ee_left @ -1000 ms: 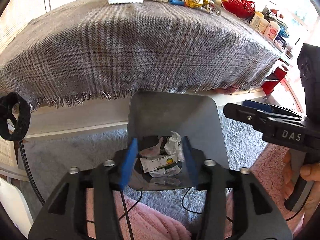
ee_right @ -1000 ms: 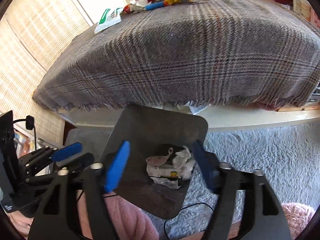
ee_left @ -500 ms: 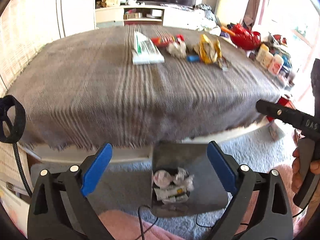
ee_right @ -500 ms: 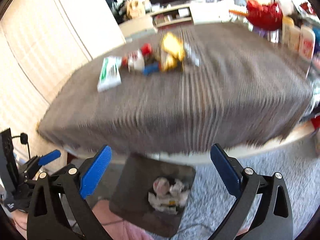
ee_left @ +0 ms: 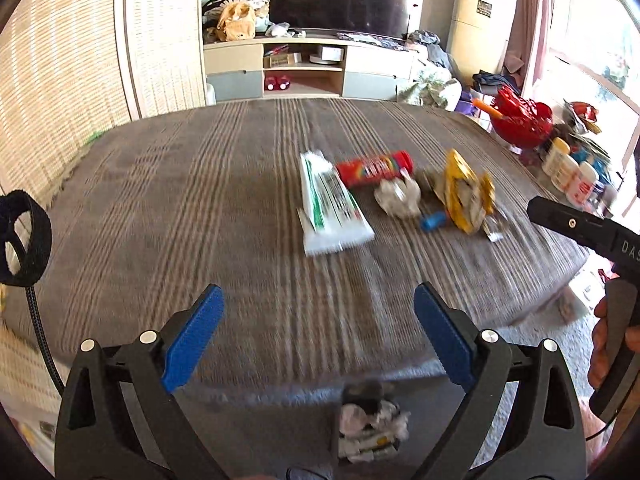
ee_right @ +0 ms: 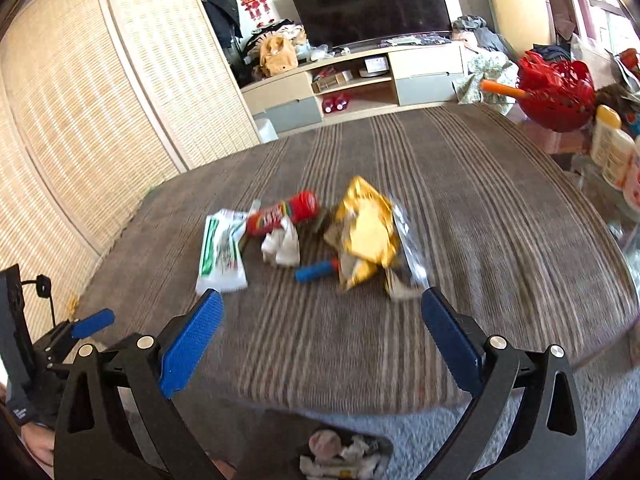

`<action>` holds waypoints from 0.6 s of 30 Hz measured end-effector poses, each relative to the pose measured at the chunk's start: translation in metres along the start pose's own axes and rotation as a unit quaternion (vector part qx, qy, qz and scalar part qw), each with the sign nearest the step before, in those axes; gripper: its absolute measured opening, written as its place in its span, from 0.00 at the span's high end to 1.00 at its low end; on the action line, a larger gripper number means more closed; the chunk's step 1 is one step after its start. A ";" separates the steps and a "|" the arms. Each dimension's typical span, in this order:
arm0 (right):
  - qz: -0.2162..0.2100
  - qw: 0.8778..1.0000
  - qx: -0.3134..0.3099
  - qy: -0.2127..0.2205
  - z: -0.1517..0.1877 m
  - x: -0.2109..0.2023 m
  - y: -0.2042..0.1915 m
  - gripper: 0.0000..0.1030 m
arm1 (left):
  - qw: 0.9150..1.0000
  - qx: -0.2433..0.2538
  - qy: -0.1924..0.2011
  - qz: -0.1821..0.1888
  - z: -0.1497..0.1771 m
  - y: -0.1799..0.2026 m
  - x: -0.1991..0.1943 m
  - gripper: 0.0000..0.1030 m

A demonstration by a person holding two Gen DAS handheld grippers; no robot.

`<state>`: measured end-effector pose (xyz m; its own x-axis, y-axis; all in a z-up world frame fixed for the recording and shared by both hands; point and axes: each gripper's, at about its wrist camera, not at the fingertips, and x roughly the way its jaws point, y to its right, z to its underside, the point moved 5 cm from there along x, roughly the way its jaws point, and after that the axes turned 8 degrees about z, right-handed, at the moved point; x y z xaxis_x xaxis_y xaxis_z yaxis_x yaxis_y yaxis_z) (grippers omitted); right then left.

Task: Collect trash
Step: 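Move both open tools back up toward the remaining trash on the table, then grasp the white toothpaste box with the left tool while the right tool grasps the yellow snack bag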

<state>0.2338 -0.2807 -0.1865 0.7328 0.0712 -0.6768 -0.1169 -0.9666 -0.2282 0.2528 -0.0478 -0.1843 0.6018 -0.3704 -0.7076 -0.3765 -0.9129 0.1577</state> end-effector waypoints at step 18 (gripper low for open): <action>0.002 1.000 -0.012 -0.009 -0.020 0.064 -0.002 0.38 | 0.999 -0.020 -0.034 0.025 -0.043 -0.031 0.099 0.35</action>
<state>0.2938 -0.2795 -0.2153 0.7196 0.0708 -0.6908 -0.1041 -0.9725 -0.2081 0.3545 -0.0632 -0.2291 0.5333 -0.4042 -0.7431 -0.3762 -0.9001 0.2196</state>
